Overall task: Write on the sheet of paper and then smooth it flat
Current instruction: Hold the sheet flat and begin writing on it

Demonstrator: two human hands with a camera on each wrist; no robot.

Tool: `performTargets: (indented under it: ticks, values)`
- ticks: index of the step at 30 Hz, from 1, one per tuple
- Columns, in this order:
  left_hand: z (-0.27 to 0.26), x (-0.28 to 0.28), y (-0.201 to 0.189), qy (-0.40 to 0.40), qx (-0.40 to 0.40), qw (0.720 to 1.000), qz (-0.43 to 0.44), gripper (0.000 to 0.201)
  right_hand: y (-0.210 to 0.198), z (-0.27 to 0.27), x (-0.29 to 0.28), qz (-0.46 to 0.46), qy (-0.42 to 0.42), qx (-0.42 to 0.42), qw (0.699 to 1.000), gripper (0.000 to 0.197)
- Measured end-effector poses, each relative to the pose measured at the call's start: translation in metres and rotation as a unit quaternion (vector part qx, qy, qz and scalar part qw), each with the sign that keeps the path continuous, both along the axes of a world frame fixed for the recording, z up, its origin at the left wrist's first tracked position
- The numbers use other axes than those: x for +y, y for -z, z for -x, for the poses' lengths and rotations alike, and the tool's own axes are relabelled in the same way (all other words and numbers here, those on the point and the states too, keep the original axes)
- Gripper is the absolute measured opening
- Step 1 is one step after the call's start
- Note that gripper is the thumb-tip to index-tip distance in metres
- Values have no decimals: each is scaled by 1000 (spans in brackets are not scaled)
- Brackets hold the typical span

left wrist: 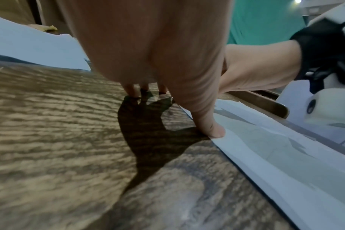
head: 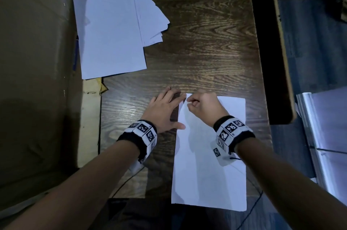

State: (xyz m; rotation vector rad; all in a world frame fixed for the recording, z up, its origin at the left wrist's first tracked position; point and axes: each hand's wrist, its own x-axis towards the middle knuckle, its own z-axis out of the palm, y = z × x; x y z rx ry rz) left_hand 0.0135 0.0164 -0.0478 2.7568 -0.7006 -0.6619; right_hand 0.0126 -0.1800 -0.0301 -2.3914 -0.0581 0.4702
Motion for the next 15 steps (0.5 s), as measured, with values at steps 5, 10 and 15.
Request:
performTargets:
  ticks: [5, 10, 15]
  values:
    - [-1, 0, -1, 15, -9, 1000, -15, 108, 3, 12, 5, -2, 4, -47, 999, 15]
    - [-1, -2, -5, 27, -24, 999, -39, 108, -5, 10, 10, 6, -35, -39, 999, 15]
    - [-3, 4, -5, 44, -35, 997, -42, 111, -1, 6, 9, 11, 4, -39, 999, 11]
